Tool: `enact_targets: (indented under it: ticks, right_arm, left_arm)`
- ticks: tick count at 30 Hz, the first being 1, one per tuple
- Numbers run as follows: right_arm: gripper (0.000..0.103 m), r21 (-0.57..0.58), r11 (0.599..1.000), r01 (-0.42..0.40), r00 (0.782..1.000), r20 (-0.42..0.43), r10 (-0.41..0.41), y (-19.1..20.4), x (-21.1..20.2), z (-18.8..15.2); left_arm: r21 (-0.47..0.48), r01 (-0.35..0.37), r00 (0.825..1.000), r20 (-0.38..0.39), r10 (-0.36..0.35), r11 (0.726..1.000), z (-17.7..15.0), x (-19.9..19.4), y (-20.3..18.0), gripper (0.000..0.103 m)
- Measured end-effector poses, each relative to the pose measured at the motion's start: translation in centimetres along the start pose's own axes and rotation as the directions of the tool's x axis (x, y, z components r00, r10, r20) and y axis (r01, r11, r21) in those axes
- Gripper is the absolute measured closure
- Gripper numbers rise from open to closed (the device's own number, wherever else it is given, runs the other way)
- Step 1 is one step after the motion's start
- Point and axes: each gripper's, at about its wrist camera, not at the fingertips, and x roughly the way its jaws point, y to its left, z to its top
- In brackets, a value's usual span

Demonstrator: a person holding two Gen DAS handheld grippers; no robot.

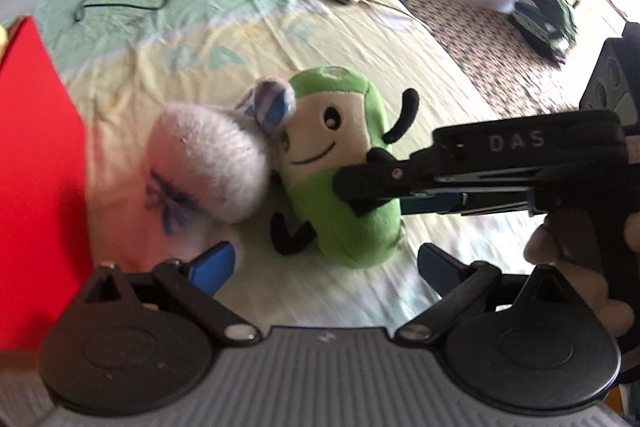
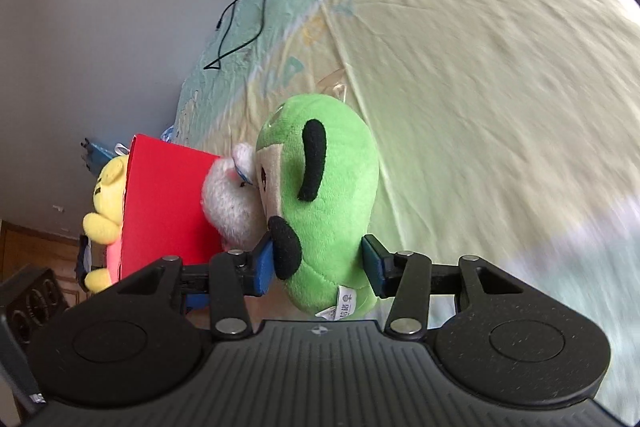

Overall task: Organize objects
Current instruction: 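Close the right gripper on the green plush's body, then lift the green plush with the right gripper over the red box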

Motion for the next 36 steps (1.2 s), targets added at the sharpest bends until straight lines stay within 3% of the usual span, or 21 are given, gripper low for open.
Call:
enact_targets:
  ticks: [5, 12, 17, 20, 22, 28, 36]
  right_arm:
    - [0.054, 0.031, 0.999, 0.013, 0.999, -0.032, -0.012, -0.9, -1.6, -2.6]
    - [0.049, -0.066, 0.997, 0.037, 0.999, -0.026, -0.039, -0.1, -2.1, -4.1]
    - [0.045, -0.075, 0.996, 0.056, 0.997, 0.048, -0.053, -0.2, -2.4, -3.0]
    - [0.037, -0.025, 0.999, 0.032, 0.999, 0.044, -0.031, -1.0, -1.6, -2.1]
    - [0.044, 0.01, 1.0, -0.006, 1.0, 0.02, 0.006, -1.2, -0.9, -1.9]
    - [0.047, -0.029, 1.0, 0.001, 1.0, 0.022, 0.0, -0.3, -0.6, -2.0]
    - [0.048, -0.116, 0.993, -0.032, 0.997, 0.072, 0.041, 2.9, -2.4, -4.2]
  left_arm:
    - [0.054, 0.082, 0.996, -0.043, -0.08, 0.995, -1.5, 0.7, -1.5, 0.005]
    - [0.094, 0.168, 0.982, -0.103, -0.158, 0.981, -2.4, 2.3, -3.2, 0.005]
    - [0.107, 0.151, 0.985, -0.103, -0.14, 0.983, -1.8, 2.9, -3.6, 0.005]
    - [0.088, 0.153, 0.984, -0.104, -0.143, 0.984, -1.3, 3.5, -3.5, 0.006]
    - [0.076, 0.153, 0.984, -0.106, -0.145, 0.985, -1.0, 3.8, -3.5, 0.01]
    - [0.082, 0.121, 0.988, -0.111, -0.112, 0.989, -0.7, 4.4, -3.8, 0.024]
    - [0.099, 0.107, 0.993, -0.057, -0.101, 0.989, -1.8, 1.5, -3.5, 0.026]
